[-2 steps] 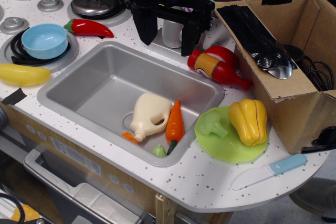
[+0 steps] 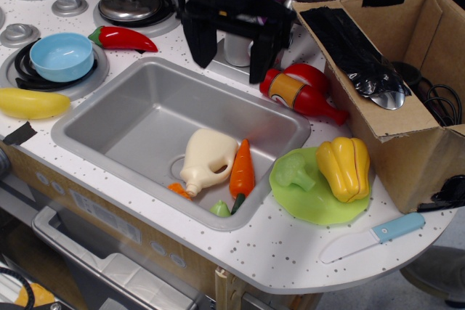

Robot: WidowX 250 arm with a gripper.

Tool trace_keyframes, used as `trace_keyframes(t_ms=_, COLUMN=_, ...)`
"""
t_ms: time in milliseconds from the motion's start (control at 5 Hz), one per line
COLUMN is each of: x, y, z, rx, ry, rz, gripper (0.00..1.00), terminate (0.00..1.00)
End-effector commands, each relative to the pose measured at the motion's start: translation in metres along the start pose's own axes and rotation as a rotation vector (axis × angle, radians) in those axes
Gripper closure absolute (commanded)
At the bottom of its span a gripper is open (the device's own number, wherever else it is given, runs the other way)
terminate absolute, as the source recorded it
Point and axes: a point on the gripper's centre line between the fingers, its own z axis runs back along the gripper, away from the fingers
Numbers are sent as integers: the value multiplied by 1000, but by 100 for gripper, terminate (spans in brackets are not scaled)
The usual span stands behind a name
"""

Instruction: Pick up bowl and put in small4fbox

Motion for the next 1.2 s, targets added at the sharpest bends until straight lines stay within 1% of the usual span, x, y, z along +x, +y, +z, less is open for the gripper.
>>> trace_keyframes(t_ms=0, x=15, y=71, z=16, rx=156, ry=-72, rz=-133, gripper=0, terminate=0)
trace_keyframes(t_ms=200, x=27, y=107, z=9, rx=201, ry=-79, rz=-185, gripper=0, terminate=0)
trace_keyframes(t_ms=400, x=38, y=146, z=-5, rx=267, ry=-95, rz=-248, gripper=0, terminate=0)
trace_keyframes(t_ms=600, x=37, y=161, z=-21, rx=258, ry=-121, rz=-252, gripper=0, terminate=0)
trace_keyframes(t_ms=800, x=30, y=181, z=-29, rx=260, ry=-99, rz=-300, gripper=0, terminate=0)
trace_keyframes(t_ms=1000, x=27, y=199, z=-43, rx=136, ry=-67, rz=-291, gripper=0, terminate=0)
